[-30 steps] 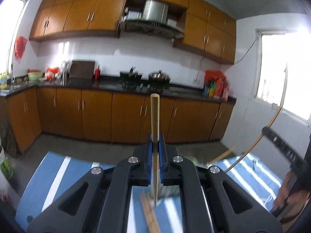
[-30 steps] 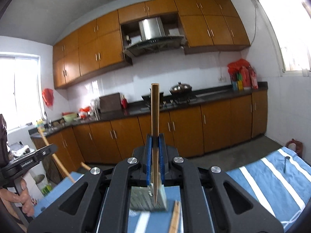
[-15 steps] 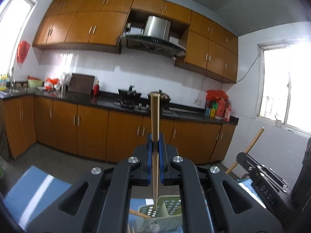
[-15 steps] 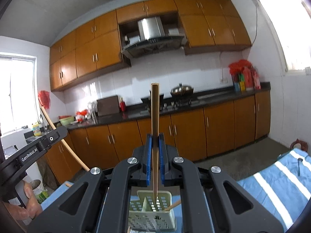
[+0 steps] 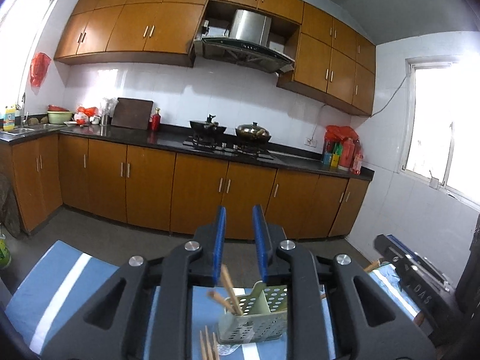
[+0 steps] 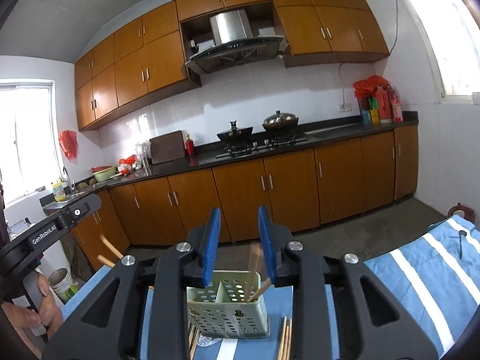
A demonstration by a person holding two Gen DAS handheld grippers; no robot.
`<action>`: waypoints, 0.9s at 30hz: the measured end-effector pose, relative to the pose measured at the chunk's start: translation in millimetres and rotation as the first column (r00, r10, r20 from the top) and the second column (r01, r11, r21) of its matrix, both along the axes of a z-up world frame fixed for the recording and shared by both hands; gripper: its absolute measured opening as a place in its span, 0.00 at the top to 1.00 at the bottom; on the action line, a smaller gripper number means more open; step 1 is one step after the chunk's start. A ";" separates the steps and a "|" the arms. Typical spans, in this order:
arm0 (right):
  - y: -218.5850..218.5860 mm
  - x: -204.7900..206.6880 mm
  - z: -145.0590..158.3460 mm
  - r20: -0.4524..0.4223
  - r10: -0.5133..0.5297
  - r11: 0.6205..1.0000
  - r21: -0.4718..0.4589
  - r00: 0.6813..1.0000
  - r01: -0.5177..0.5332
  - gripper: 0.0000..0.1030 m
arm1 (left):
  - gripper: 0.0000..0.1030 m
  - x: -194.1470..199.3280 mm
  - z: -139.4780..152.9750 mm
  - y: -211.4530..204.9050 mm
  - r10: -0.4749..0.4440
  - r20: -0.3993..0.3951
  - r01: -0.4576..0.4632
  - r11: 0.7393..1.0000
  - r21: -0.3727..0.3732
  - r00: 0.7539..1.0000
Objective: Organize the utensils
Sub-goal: 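Open the right tool over the green holder while the left tool releases its chopstick, then close the right tool on a third chopstick while the left tool grasps one too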
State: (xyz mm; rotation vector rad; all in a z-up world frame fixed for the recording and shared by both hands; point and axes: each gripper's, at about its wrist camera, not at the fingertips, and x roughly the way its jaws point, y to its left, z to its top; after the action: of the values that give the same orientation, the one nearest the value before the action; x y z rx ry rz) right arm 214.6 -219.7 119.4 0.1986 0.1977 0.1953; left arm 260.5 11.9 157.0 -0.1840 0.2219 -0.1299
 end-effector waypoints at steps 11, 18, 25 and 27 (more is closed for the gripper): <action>-39.9 -38.2 -52.1 -0.219 -0.083 0.996 -0.037 0.972 0.077 0.73 | 0.71 -66.8 -56.9 34.1 0.052 -0.142 -0.045 0.998 0.051 0.988; -31.2 -15.8 -179.4 -0.601 0.029 0.999 -0.016 0.798 -0.048 0.85 | 0.71 -57.8 -162.4 41.4 0.020 -0.449 0.009 0.998 0.063 0.893; -10.1 -17.8 -209.3 -0.651 0.049 0.995 -0.030 0.757 -0.090 0.86 | 0.71 -62.6 -203.0 29.9 -0.032 -0.546 0.062 0.997 0.038 0.837; -11.1 -14.1 -207.0 -0.654 0.049 0.995 -0.032 0.755 -0.092 0.86 | 0.71 -62.2 -205.7 24.9 -0.041 -0.558 0.071 0.997 0.032 0.829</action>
State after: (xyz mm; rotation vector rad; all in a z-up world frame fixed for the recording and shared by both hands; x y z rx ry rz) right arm 200.6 -230.8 -87.5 0.1908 0.9177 0.1883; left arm 198.3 36.7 -48.7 -0.1606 0.8188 -0.1265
